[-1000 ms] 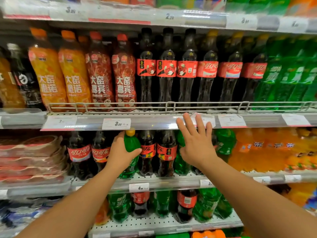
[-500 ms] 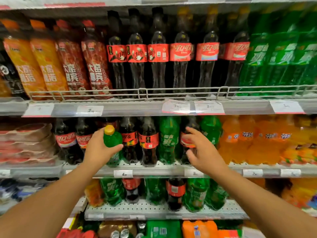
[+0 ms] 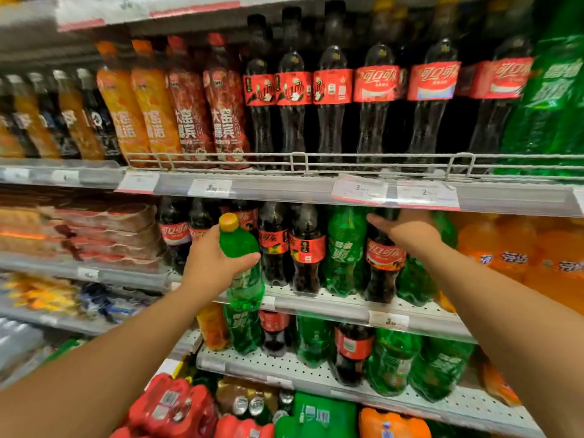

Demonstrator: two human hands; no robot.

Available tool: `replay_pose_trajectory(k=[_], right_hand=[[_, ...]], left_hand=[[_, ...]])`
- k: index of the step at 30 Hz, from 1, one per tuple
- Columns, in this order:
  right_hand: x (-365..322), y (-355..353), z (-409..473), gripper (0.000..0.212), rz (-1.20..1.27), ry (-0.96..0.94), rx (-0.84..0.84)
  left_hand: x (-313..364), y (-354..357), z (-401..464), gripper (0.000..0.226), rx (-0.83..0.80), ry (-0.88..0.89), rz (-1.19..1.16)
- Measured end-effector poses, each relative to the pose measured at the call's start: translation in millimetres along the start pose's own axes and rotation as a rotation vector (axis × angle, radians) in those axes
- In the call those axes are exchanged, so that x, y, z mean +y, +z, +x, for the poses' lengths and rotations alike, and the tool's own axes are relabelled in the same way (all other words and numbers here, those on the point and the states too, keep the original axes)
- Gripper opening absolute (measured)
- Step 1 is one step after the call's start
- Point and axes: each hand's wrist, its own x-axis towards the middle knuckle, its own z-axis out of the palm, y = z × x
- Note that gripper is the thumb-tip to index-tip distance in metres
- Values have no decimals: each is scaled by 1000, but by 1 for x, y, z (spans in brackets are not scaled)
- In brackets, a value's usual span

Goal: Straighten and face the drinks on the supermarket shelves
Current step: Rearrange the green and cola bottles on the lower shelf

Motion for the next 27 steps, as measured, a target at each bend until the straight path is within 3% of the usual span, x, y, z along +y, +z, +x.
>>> replay_pose_trajectory(k=[5,9,11,14,17,27], right_hand=[[9,-1,-8,51,7,-48,90],[22,-5,-13,40,54,-109,98],[22,-7,-12,43,17,-98,76],[15,-7,-15,65,-155,-43,-25],[10,-1,-22,79,-244,-40,0],[22,4,-46,75,-139,-125,113]], left_hand=[[-10,0,-18,48,-26,-54,-39],[-18,4,-26,52,-30,-83,-39],[-20,8,-29,52,-28,-88,-51],[-21,12,-30,50,-8,-110,-91],[-18,15,-30,50,-3,-112,-93],[-4,10,-32,55,16,-130,-133]])
